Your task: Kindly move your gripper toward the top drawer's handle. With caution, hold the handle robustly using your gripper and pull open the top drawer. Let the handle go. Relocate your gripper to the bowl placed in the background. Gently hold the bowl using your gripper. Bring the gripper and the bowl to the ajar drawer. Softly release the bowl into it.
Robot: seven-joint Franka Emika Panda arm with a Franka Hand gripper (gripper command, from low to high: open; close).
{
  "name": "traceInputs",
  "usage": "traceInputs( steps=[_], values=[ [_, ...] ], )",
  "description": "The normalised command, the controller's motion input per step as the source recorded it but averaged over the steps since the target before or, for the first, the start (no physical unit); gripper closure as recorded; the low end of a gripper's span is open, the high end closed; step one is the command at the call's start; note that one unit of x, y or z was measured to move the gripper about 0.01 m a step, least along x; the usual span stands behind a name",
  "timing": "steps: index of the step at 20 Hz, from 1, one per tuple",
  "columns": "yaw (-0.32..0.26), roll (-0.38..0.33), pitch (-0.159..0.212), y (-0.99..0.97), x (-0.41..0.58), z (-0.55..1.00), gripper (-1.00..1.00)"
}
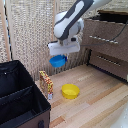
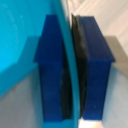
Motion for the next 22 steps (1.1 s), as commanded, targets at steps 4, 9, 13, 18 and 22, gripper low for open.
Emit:
traceInputs(
  steps=[4, 9, 13, 18, 22],
  values=[
    [-0.184, -0.005, 0.014, 0.0, 0.167, 1.0, 1.0],
    [-0.187, -0.013, 0.02, 0.0, 0.159, 1.0, 1.0],
    [-0.182, -0.018, 0.046, 0.03, 0.071, 1.0, 1.0],
    [-0.135, -0.015, 0.042, 0.05, 0.119, 1.0, 1.0],
    [-0.131, -0.005, 0.061, 0.0, 0.152, 1.0, 1.0]
  ],
)
